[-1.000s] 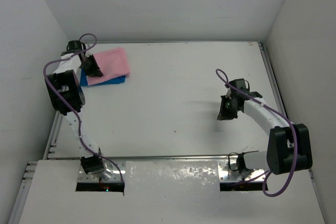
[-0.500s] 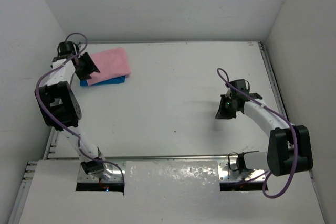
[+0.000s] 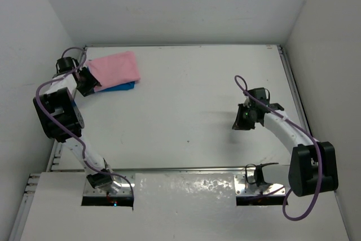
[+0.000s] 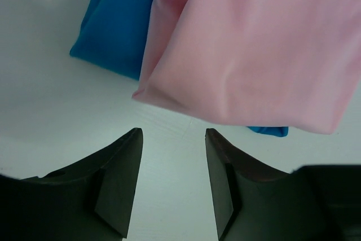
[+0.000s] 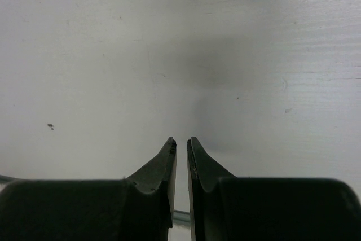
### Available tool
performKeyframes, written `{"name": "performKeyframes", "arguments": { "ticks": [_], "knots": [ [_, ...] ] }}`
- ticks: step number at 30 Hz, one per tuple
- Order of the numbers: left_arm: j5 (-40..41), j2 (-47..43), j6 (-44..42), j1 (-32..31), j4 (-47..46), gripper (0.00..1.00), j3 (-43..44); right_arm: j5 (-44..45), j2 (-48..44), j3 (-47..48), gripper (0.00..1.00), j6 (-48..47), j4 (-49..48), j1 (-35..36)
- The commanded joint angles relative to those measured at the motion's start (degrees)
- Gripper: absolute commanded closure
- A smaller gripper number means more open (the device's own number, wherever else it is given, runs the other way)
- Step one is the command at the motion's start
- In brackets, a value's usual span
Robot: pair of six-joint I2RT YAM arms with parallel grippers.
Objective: Fold and stack the t-shirts
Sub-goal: Put the neatly folded tshirt into the corner of the board with the left arm
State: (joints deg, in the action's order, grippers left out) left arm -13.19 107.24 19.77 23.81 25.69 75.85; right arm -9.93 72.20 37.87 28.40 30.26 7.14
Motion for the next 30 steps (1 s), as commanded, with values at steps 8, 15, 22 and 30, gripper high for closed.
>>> {"name": "performKeyframes", "arguments": {
  "ticks": [8,15,22,30],
  "knots": [
    [-3.7,-0.3,-3.7,1.4,-8.1,0.54,-2.6,0.6,-1.5,0.0,0.88,-0.8,-0.5,-1.2],
    [-5.3,-4.1,1.0,2.9,-17.0,0.53,-9.6,0.2,-0.1,1.3,0.88,-1.3,0.0,-1.3],
    [-9.2,-1.2,3.5,3.2,-23.8,0.5,-11.7,1.0,-0.7,1.7,0.88,-2.4,1.4,-1.9],
    [-10.3,-0.5,3.7,3.2,-26.8,0.57,-11.1,0.9,-0.9,0.5,0.88,-2.5,1.1,-2.7]
  ]
}}
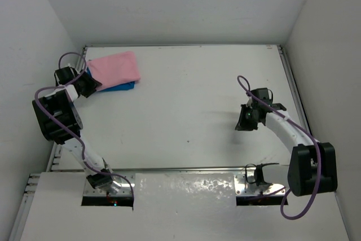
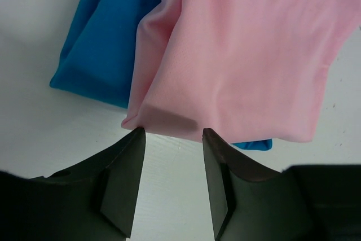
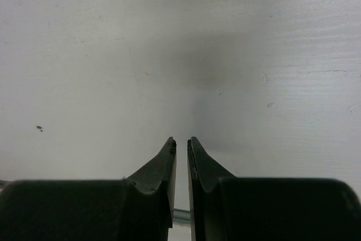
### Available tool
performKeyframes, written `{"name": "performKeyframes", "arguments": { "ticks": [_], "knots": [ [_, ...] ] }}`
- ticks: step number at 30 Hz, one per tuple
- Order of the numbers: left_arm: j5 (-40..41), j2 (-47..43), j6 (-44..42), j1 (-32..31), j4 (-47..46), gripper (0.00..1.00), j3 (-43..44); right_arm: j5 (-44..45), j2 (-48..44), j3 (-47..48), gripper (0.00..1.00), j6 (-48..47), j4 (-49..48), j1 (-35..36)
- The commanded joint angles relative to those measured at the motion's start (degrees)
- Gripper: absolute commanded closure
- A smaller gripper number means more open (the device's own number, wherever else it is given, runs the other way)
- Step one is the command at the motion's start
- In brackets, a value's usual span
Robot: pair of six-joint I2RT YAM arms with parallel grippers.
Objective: Fold and stack the t-shirts
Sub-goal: Put the neatly folded tshirt into the corner of the board with the left arm
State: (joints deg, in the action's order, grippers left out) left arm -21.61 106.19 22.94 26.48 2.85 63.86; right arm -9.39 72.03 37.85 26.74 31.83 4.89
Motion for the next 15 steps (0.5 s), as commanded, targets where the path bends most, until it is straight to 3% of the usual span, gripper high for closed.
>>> {"name": "performKeyframes", "arguments": {
  "ticks": [1,7,10,13,15],
  "knots": [
    [-2.0,1.6,0.6,0.5,-3.5,0.57,1.4,0.0,-0.7,0.4,0.88,-0.8,-0.6,-0.6],
    [-1.9,1.7,0.5,0.5,-3.2,0.62,1.4,0.0,-0.5,1.0,0.88,-0.6,-0.5,-0.8],
    [-1.9,2.3,0.2,0.4,-2.1,0.76,2.8,0.0,-0.5,1.1,0.88,-0.4,-0.5,-0.8],
    [-1.6,2.6,-0.3,0.5,0.8,0.97,4.8,-0.1,-0.4,1.2,0.88,-0.3,-0.5,-0.8],
    [-0.8,2.0,-0.4,0.5,1.8,1.0,5.5,-0.2,-0.4,1.4,0.88,-0.2,-0.3,-0.8]
  ]
}}
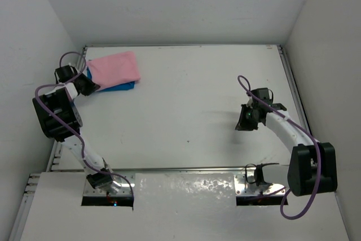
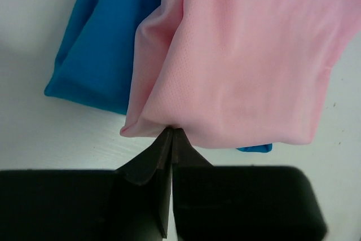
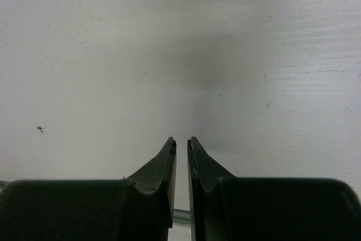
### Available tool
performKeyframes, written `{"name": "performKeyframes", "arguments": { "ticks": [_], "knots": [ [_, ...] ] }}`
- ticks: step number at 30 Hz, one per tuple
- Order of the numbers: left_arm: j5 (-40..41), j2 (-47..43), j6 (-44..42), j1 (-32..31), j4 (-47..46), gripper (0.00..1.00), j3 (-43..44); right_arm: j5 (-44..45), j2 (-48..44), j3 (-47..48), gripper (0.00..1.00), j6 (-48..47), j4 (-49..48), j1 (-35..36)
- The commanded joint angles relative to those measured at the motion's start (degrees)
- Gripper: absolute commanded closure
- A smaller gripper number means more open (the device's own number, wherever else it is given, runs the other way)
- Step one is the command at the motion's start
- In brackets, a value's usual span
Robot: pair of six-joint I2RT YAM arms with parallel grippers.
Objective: Fold and stack the t-shirts
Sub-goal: Put the neatly folded tshirt into the corner of the board with the left arm
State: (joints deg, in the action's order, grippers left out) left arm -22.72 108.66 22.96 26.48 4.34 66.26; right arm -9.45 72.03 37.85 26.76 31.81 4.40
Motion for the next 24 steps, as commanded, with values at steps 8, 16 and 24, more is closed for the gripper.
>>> {"name": "performKeyframes", "arguments": {
  "ticks": [8,16,24],
  "knots": [
    [11.3,-5.2,-3.0,0.6,13.2,0.24,7.8,-0.9,-1.2,2.7,0.85,0.4,0.2,-0.3],
    [7.6,-14.3,-1.3,-5.5,19.6,0.0,13.9,-13.6,2.2,9.6,0.46,2.9,0.3,0.3],
    [5.1,-28.4,3.5,-28.9,10.0,0.0,-1.8,-9.2,-4.4,19.9,0.01,-3.1,12.1,0.3]
  ]
}}
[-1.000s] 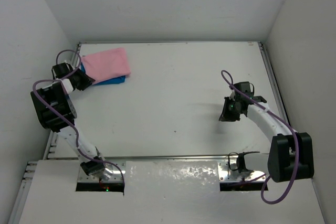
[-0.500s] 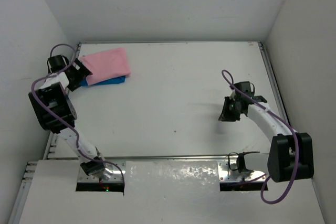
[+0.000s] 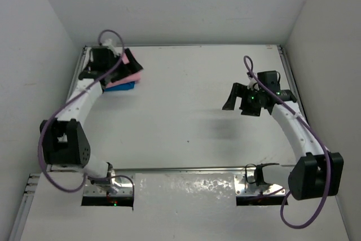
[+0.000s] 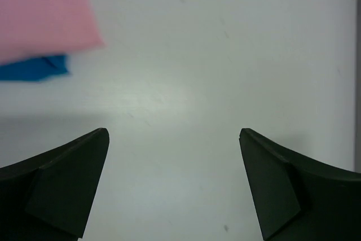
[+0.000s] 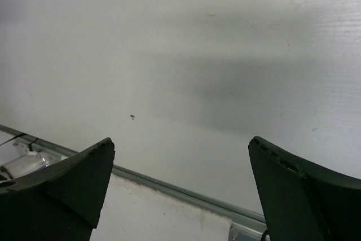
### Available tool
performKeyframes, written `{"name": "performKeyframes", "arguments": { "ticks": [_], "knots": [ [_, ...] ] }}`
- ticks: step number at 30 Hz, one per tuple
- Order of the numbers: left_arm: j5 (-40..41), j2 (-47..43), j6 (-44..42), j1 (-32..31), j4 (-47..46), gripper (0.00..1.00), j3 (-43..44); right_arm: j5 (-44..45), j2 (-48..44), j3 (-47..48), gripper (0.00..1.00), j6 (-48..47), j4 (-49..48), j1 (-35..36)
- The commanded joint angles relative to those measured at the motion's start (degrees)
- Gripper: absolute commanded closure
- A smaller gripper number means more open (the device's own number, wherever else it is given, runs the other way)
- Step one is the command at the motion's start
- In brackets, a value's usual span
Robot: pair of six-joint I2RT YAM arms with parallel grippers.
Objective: Fold and stack the t-shirts
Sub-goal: Put the neatly folded tshirt into the corner of the board with the left arm
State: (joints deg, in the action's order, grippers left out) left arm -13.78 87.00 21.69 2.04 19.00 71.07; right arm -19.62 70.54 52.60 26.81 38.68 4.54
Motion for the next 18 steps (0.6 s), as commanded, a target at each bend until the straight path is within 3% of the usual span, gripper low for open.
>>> {"name": "performKeyframes", "arguments": {
  "ticks": [1,8,13,18],
  "knots": [
    [-4.1,-8.1,5.7,-6.1,-5.7,0.0,-7.6,1.2,-3.0,7.2,0.01,-3.6,6.6,0.2],
    [0.4,-13.0,7.0,-24.2,1.4,0.0,-4.1,-0.3,-5.1,9.0,0.01,0.1,6.1,1.2],
    [0.5,-18.1,10.1,-27.4,2.4,0.0,-6.6,2.1,-7.7,11.0,0.01,-1.2,6.8,1.9],
    [0.3,-21.3,6.3,-27.5,5.2,0.0,-6.7,2.5,-10.2,9.8,0.01,-1.1,6.3,2.0]
  ]
}}
